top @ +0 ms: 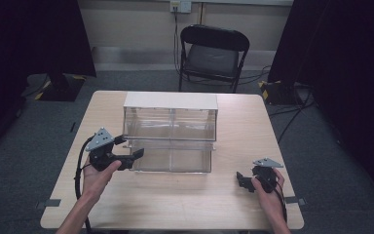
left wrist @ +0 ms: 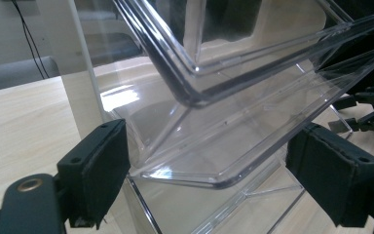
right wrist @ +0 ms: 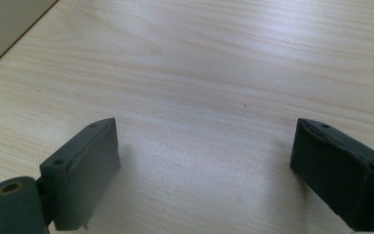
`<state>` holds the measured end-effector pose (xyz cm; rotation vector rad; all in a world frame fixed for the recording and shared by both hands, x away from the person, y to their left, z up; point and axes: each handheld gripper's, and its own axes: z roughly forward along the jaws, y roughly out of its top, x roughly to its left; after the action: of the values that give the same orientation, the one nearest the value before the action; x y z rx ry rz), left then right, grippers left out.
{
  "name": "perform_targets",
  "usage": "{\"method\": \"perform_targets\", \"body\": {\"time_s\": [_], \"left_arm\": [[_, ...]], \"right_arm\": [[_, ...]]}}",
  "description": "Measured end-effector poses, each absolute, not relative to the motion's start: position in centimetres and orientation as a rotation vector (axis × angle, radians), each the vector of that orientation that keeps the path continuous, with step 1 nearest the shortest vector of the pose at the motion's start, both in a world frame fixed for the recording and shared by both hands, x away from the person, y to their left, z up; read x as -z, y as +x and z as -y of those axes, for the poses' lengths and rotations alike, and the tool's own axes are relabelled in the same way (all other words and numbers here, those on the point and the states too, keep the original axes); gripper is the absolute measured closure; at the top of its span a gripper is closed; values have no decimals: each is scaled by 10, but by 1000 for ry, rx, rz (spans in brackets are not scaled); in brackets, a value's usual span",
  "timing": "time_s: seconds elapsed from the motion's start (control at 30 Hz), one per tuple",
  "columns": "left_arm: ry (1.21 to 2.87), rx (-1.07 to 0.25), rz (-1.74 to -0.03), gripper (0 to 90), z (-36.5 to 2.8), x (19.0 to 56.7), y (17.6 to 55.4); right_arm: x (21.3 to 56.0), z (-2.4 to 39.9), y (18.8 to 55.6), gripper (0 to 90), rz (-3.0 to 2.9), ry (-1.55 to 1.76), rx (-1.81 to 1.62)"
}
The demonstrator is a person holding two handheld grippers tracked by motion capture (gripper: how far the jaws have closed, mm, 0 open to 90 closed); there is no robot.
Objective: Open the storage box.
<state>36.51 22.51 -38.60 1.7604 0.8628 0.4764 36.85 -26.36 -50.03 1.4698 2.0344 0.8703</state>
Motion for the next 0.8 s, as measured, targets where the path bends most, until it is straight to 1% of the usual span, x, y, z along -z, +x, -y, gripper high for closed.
{"method": "perform_targets", "body": {"time_s": [0.23,0.4,0.8], "left_arm": [[1750,-464,-865,152,-225,385,368],[1740,-478,-867,153,-226,384,369],[1725,-449,-882,144,-225,385,372]], "right_arm": [[500,264,369,98,-2034,1470,-871],[500,264,369,98,-2034,1470,-870],[500,264,369,98,-2034,1470,-871]]}}
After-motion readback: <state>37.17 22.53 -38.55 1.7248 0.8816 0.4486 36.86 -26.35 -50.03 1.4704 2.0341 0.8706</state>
